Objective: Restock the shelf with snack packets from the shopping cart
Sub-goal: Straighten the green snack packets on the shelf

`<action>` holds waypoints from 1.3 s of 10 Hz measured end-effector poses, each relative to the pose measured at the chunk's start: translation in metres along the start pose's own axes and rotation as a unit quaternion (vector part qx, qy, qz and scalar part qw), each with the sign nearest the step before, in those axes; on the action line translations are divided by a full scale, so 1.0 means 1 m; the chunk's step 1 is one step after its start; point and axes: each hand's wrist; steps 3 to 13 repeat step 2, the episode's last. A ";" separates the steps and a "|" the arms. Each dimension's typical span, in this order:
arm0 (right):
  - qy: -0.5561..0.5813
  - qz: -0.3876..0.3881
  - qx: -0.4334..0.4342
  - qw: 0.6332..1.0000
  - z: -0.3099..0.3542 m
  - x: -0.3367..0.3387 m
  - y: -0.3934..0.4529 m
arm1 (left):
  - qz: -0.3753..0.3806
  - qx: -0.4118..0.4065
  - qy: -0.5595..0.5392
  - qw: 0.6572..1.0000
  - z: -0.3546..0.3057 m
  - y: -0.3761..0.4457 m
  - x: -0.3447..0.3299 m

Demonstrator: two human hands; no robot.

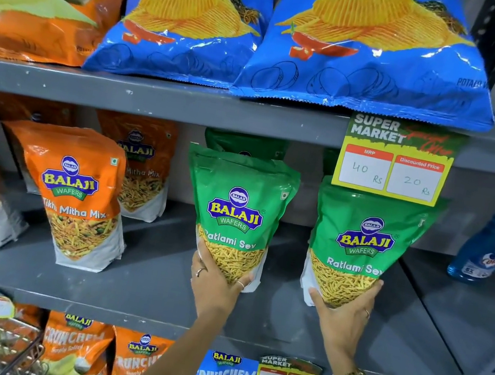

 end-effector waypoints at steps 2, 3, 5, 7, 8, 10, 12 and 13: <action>0.005 0.026 -0.039 0.999 0.009 0.005 -0.013 | 0.031 0.036 0.013 0.999 0.009 -0.008 0.001; 0.005 0.026 -0.039 0.999 0.009 0.005 -0.013 | 0.031 0.036 0.013 0.999 0.009 -0.008 0.001; 0.005 0.026 -0.039 0.999 0.009 0.005 -0.013 | 0.031 0.036 0.013 0.999 0.009 -0.008 0.001; 0.005 0.026 -0.039 0.999 0.009 0.005 -0.013 | 0.031 0.036 0.013 0.999 0.009 -0.008 0.001; 0.005 0.026 -0.039 0.999 0.009 0.005 -0.013 | 0.031 0.036 0.013 0.999 0.009 -0.008 0.001; 0.005 0.026 -0.039 0.999 0.009 0.005 -0.013 | 0.031 0.036 0.013 0.999 0.009 -0.008 0.001; 0.005 0.026 -0.039 0.999 0.009 0.005 -0.013 | 0.031 0.036 0.013 0.999 0.009 -0.008 0.001; 0.005 0.026 -0.039 0.999 0.009 0.005 -0.013 | 0.031 0.036 0.013 0.999 0.009 -0.008 0.001</action>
Point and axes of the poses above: each hand's wrist, its own y-axis towards the middle knuckle, its own x-axis out of the back of the hand, z = x × y, and after that the axes turned 6 degrees about z, right-handed
